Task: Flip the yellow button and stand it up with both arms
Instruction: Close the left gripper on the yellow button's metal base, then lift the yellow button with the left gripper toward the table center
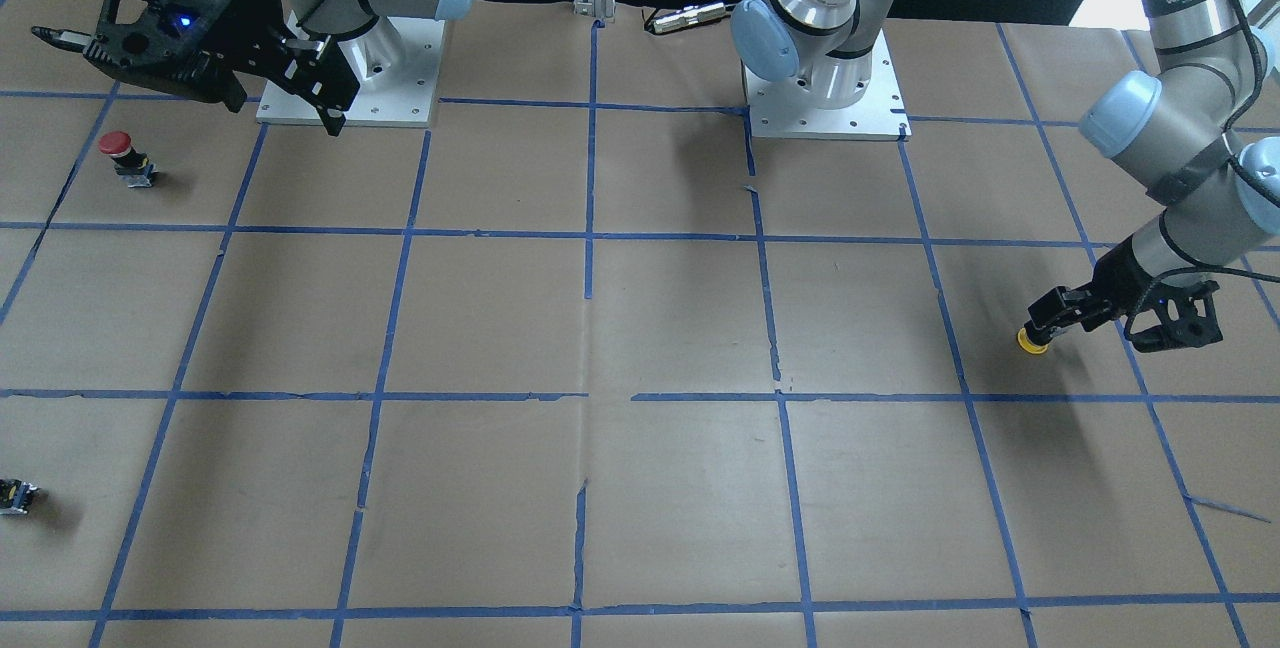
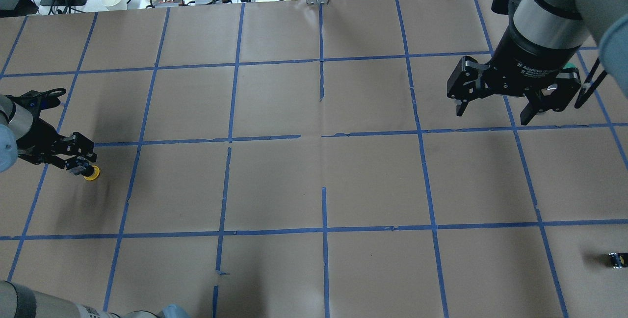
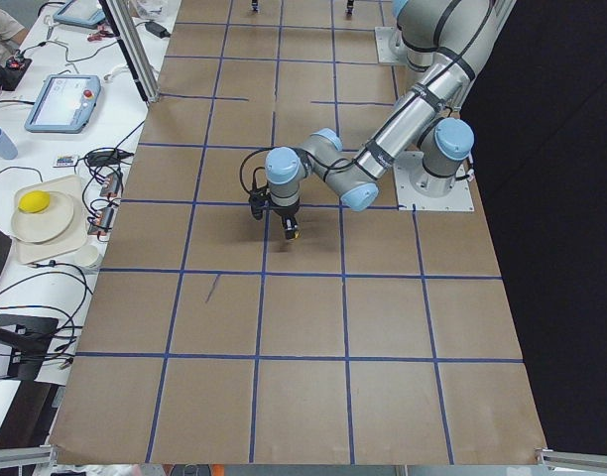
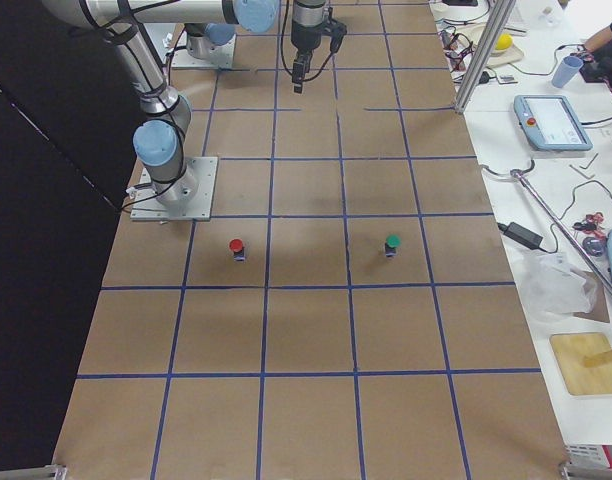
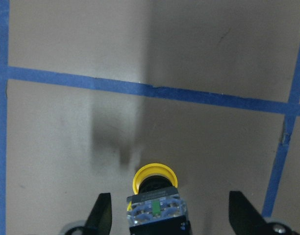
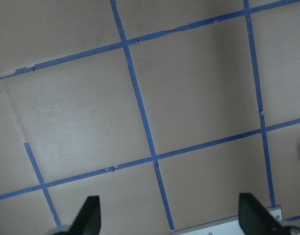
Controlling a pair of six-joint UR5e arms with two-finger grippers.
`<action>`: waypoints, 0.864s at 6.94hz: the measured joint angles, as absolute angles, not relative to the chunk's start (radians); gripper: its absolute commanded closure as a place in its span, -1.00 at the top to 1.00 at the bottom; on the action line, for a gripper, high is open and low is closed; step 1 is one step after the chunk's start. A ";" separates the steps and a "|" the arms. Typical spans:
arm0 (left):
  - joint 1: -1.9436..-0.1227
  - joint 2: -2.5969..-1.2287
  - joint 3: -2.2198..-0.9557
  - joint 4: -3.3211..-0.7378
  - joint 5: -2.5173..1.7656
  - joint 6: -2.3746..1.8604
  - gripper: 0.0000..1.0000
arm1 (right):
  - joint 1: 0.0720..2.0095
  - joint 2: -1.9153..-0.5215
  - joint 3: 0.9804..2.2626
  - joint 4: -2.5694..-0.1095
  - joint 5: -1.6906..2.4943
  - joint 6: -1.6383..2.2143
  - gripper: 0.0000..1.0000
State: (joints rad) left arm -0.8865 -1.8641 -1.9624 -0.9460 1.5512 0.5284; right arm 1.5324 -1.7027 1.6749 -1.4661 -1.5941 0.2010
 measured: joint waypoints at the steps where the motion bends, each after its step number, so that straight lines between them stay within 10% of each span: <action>1: -0.883 -1.864 -1.963 -0.946 1.551 0.528 0.25 | 1.532 -1.702 1.675 -1.471 -1.591 0.202 1.00; 3: -0.882 -1.864 -1.965 -0.947 1.551 0.527 -0.33 | 1.532 -1.702 1.674 -1.474 -1.588 0.209 1.00; 6: -0.882 -1.857 -1.957 -0.969 1.545 0.523 -0.59 | 1.532 -1.703 1.674 -1.474 -1.587 0.212 1.00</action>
